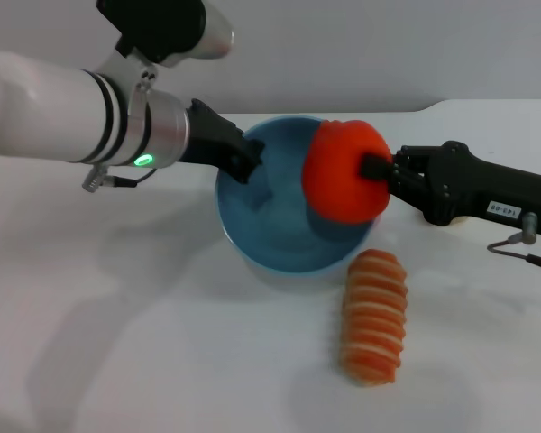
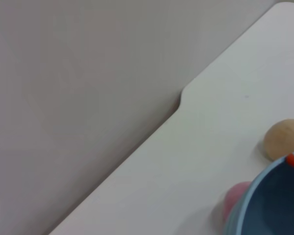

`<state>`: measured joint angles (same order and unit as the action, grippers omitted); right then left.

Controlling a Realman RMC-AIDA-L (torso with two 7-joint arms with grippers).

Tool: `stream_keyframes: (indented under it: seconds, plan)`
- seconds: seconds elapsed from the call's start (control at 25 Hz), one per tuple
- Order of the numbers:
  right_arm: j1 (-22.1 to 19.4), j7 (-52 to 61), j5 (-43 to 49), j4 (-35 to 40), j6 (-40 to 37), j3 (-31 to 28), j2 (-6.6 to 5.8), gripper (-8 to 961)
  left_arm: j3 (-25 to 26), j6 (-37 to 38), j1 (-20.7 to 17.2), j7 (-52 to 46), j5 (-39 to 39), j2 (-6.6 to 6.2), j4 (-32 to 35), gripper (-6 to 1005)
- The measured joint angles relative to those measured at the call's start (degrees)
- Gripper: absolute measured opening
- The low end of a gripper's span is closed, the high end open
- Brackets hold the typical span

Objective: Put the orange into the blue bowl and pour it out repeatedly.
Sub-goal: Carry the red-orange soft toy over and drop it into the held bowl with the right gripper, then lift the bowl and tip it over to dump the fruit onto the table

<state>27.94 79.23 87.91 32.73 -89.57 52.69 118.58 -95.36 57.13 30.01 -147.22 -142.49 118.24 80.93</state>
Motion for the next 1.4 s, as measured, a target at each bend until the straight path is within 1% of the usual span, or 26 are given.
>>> stream_keyframes:
  seconds: [0.16,0.36,0.4,0.44,0.48,0.6,0.68,0.72,0.76,0.8,0.92,1.04,1.16,1.4]
  plan:
    - [0.5,0.2,-0.3,-0.7,1.1,-0.1,0.13,58,-1.3,-0.7,-0.1,0.0,0.1,0.06,-0.4,0]
    - [0.5,0.2,-0.3,-1.5,1.0,-0.5,-0.01,154,-1.5,-1.6,-0.5,0.0,0.1,0.14,-0.9,-1]
    - [0.2,0.2,-0.3,-1.4,0.9,-1.1,-0.01,173,-1.5,-1.8,-0.6,0.0,0.1,0.14,-1.1,-1]
    - [-0.7,0.1,-0.9,-1.1,0.3,-3.1,0.02,192,-1.5,-2.4,-0.7,0.0,0.2,0.14,-1.4,-1]
    - [-0.7,0.1,-0.9,-1.1,0.3,-3.1,0.02,211,-1.5,-2.4,-0.7,0.0,0.2,0.14,-1.4,-1]
    - [-4.0,-7.1,-6.0,-1.7,-1.8,-6.3,0.20,269,-1.9,-2.6,-0.7,0.0,0.6,0.10,-0.7,-1]
    - [-6.0,-12.9,-10.7,-3.2,-2.2,-6.7,0.26,428,-2.8,-3.9,-1.0,0.3,0.6,0.00,0.3,-1]
    - [-7.0,-15.1,-13.1,-4.4,-2.0,-6.9,0.22,508,-3.4,-5.2,-1.2,0.5,0.4,-0.02,0.5,-1]
    - [-7.9,-16.4,-15.0,-6.1,-1.1,-7.8,0.03,520,-5.6,-10.4,-2.2,1.2,-0.3,-0.12,0.6,-1]
    - [-7.9,-16.4,-15.0,-6.1,-1.1,-7.8,0.03,531,-5.6,-10.4,-2.2,1.2,-0.3,-0.12,0.6,-1]
    - [-8.6,-16.7,-15.3,-7.8,0.7,-9.4,-0.07,566,-8.0,-16.8,-2.9,2.1,-1.8,-0.03,-0.6,-1]
    - [-9.5,-18.1,-15.6,-8.6,1.7,-9.9,-0.01,566,-10.5,-23.3,-3.8,2.4,-3.8,-0.07,-2.3,-1]
    - [-9.8,-19.6,-15.7,-10.1,2.5,-10.7,-0.01,567,-13.5,-30.5,-5.9,3.1,-8.1,-0.05,-3.2,-1]
    - [-9.6,-19.9,-15.8,-10.6,4.6,-10.9,-0.02,566,-20.1,-43.3,-11.6,4.2,-20.8,0.26,-2.4,0]
